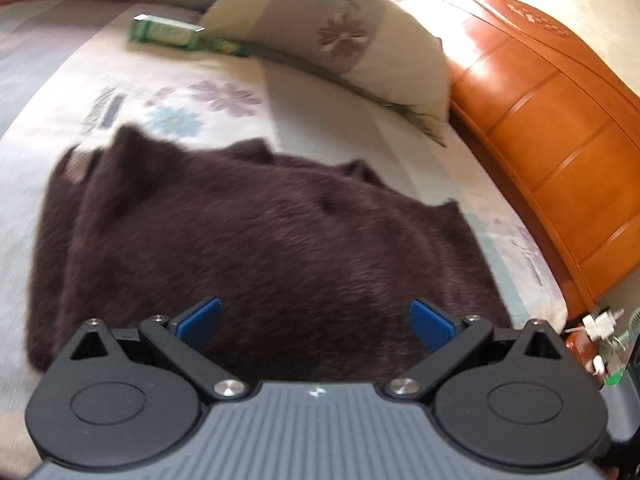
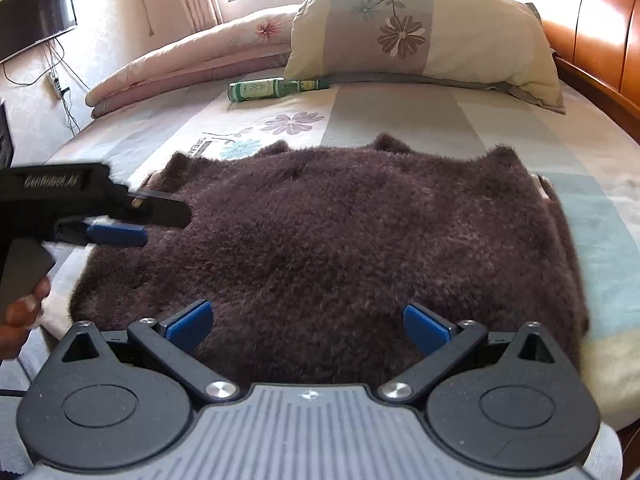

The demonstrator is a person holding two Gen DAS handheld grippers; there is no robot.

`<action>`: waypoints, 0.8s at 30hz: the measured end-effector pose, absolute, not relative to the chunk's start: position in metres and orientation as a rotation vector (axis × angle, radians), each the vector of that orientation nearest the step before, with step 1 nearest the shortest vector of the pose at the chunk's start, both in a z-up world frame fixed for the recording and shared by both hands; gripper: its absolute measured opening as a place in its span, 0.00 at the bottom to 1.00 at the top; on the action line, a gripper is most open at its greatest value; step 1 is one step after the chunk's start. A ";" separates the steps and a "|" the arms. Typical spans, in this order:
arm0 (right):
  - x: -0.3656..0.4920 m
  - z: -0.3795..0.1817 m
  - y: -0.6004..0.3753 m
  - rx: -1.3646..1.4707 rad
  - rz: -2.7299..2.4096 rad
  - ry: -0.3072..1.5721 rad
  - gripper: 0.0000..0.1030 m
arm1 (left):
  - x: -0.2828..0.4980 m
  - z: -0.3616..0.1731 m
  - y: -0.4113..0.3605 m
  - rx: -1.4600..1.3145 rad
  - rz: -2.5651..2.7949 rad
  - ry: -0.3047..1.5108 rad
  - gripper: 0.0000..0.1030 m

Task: Fold clothes
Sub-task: 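Move the left tool down to the folded sweater's edge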

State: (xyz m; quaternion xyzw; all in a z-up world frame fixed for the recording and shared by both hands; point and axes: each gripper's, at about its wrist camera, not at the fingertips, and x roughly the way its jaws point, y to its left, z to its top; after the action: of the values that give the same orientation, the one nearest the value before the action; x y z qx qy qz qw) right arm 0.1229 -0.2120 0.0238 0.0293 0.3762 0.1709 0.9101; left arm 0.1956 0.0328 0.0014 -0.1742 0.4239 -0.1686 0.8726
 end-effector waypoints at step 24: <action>0.118 0.015 -0.251 0.162 0.354 0.782 1.00 | 0.323 -0.035 0.001 -0.473 -0.374 0.967 0.97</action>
State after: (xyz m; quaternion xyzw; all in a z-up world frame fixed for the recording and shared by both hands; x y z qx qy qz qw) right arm 0.1181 -0.2505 0.0146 0.0784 0.3787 0.1714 0.9061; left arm 0.3226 0.0008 -0.0354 -0.2241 0.4578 -0.1773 0.8419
